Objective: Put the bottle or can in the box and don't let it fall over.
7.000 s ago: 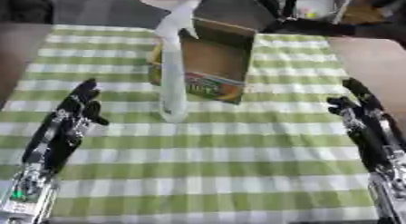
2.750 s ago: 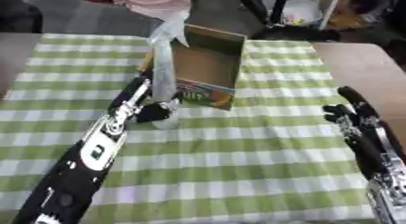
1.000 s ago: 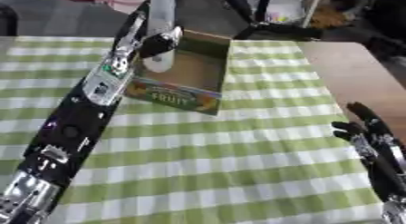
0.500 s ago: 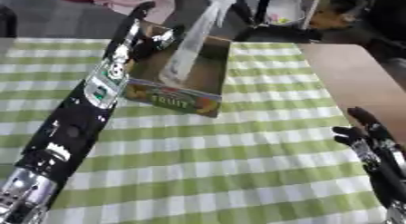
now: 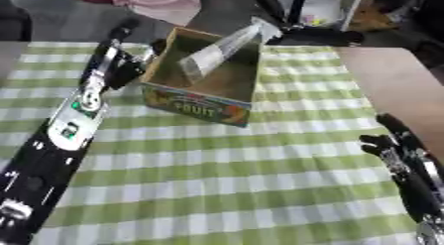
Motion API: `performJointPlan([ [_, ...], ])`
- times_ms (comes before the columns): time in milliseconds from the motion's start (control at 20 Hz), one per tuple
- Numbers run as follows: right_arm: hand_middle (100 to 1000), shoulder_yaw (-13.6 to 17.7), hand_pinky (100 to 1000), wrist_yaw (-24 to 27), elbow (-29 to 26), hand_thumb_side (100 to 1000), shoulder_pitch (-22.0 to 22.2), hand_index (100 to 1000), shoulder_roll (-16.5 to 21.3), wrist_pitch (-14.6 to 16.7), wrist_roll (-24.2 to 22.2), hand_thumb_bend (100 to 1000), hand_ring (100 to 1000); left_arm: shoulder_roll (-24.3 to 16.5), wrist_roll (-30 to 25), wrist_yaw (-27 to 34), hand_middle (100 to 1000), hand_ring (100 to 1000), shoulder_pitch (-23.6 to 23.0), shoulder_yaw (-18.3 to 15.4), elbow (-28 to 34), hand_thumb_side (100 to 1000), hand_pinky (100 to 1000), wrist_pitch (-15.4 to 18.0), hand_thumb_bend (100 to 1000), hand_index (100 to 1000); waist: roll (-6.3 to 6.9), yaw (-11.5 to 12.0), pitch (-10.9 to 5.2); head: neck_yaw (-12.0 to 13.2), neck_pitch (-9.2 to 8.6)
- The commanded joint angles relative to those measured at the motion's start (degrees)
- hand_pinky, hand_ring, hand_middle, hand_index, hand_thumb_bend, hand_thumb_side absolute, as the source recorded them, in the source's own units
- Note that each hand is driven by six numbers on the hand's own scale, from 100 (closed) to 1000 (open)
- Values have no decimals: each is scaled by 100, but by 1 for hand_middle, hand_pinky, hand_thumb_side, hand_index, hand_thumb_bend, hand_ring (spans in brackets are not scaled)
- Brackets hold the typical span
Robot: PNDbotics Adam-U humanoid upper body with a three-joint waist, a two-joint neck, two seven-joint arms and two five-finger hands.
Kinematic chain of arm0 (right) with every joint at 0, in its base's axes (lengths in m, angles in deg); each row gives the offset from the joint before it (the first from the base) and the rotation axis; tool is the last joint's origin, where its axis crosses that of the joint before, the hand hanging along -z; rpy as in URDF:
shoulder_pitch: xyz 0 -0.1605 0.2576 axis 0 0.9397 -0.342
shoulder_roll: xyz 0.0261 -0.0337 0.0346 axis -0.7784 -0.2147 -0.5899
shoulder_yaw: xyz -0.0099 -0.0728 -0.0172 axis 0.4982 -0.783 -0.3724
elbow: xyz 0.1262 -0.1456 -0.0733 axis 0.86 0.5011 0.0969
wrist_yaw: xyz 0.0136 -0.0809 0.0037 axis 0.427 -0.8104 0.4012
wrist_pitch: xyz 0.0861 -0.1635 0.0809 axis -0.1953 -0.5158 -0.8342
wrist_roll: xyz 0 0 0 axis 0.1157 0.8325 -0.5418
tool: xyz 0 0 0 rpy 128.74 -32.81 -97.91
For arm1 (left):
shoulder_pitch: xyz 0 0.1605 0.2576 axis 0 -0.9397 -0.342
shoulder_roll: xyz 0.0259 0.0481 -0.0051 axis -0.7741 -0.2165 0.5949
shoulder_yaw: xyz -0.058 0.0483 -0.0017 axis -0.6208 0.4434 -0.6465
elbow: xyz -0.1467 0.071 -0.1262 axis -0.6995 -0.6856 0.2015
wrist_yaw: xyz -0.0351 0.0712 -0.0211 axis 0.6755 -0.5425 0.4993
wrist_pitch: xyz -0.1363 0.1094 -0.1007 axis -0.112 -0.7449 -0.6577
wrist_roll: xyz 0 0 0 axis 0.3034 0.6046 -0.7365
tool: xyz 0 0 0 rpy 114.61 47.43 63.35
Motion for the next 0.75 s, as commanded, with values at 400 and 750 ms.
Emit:
performJointPlan([
  [400,979,78,810,-57,-114,544,4,972,171,3,51,100,801,266,164,650,1000,1000,-1927,-755,2227,824,581,54,397,953,101,293,-156,-112,78],
  [750,978,47,810,-57,-110,543,20,972,168,7,2,100,801,1088,238,484,1000,1000,-2250,-944,2091,831,574,93,392,951,110,297,-207,-168,158],
])
